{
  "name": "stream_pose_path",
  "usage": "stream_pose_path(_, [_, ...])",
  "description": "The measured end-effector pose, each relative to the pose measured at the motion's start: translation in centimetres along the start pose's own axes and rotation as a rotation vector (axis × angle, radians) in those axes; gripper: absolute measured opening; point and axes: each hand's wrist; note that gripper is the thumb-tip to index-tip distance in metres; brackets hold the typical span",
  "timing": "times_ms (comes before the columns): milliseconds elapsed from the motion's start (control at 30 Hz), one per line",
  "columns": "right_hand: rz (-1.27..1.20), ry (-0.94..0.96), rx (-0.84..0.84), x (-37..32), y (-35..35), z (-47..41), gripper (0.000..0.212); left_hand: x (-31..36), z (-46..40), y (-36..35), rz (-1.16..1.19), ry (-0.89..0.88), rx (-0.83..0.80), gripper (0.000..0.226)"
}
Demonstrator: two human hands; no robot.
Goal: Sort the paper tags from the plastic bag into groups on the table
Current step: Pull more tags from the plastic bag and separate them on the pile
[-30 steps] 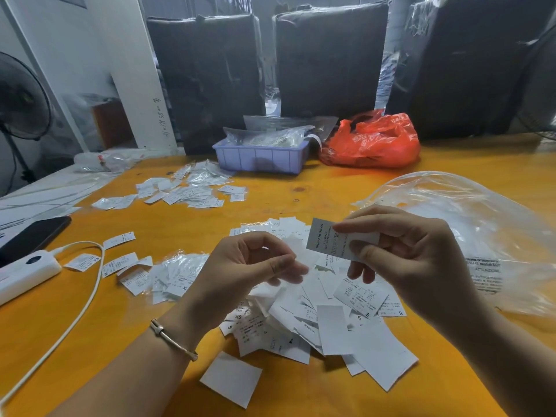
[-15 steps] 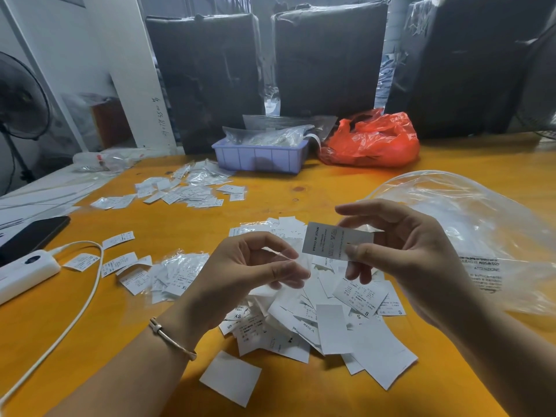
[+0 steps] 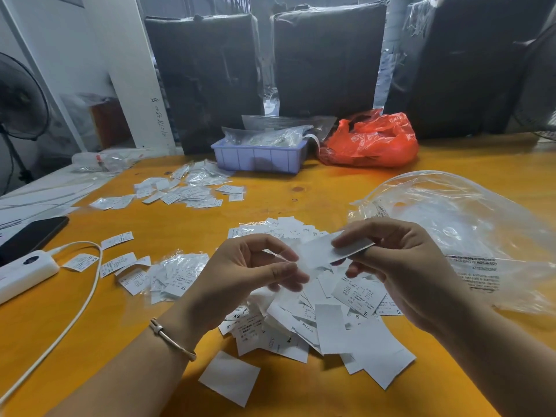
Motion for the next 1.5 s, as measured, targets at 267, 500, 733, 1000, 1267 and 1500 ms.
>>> stream_pose_path(267, [-0.125,0.037,-0.001,-0.26,0.37,-0.11,0.020,-0.07,-0.04,0.04,-0.006,0.009,0.008,0.007])
stream_pose_path(500, [-0.045,0.008,0.034,-0.24,0.32,-0.27,0.025,-0.07,0.01,0.03,-0.001,0.009,0.011,0.005])
stream_pose_path(733, [-0.107,-0.041,-0.061,-0.25,-0.01,-0.13,0.016,-0.17,-0.03,0.08,0.010,0.028,0.022,0.013])
stream_pose_path(1000, [-0.067,-0.083,0.021,-0.48,0.00,-0.24,0.020,-0.21,-0.11,0.16,0.003,0.015,0.017,0.010])
stream_pose_path(1267, [-0.112,-0.200,0.149,0.28,0.14,-0.68,0.056,-0.24,-0.10,0.12,-0.001,0.020,0.017,0.009])
stream_pose_path(1500, [-0.122,-0.228,0.081,0.28,0.21,-0.78,0.012,-0.22,-0.04,0.15,-0.003,0.018,0.026,0.009])
Point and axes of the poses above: each hand's wrist, its own z-axis away from the middle knuckle, its own y-axis out of the back of the hand, x = y × z, and after that the axes turned 11 degrees about z, right-handed
